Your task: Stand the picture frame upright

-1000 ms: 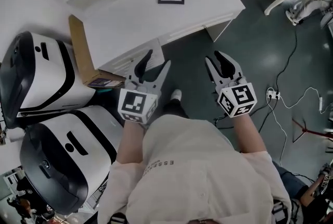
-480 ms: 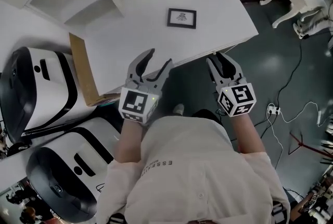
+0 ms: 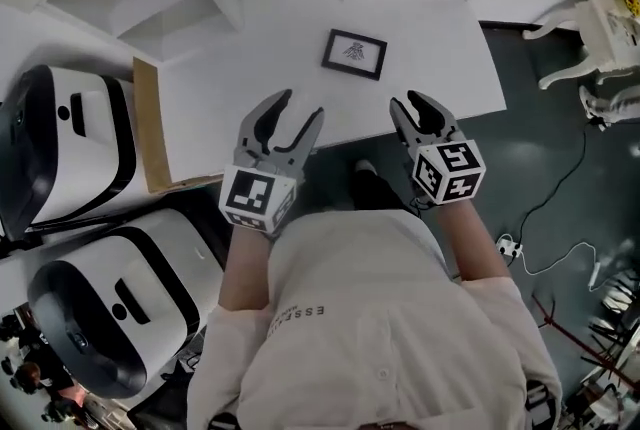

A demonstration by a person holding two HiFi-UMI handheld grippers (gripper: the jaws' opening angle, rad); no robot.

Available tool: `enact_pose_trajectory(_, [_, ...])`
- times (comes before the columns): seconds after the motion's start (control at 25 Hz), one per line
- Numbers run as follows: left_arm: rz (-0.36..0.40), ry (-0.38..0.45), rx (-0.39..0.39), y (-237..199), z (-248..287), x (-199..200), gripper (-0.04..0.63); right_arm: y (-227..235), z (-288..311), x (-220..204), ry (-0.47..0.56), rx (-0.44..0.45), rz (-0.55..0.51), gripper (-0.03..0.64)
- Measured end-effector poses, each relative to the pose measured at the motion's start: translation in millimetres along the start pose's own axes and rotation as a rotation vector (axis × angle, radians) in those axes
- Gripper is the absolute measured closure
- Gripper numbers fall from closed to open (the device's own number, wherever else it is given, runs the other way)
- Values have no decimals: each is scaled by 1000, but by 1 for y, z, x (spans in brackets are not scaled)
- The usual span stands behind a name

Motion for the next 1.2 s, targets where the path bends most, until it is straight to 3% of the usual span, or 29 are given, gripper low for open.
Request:
enact_pose_trajectory(0.36, [-101,-45,145,-9,65,-33,380,61,92,-15,-175,100,-96,463])
enact_pose_trajectory(0.56, [-159,-13,212,-10,77,-44,380,81,134,-36,-289,120,-58,463])
enact_pose_trajectory(0.84, [-166,-62,282,-18,90,-58,380,86,187,-65,-423,143,-32,463])
enact_pose_trajectory(1.2, [-146,-89,307,-22,91,-66,380,85,218,-83,-491,71,44,479])
Point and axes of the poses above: the fingertips, and each gripper's own axes: z forward along the fingers, y to its right, x out of its top, the point moved 7 cm from there along -z, backward along the fingers, and after that the axes turned 9 degrees about -x, right-handed, at the moved point
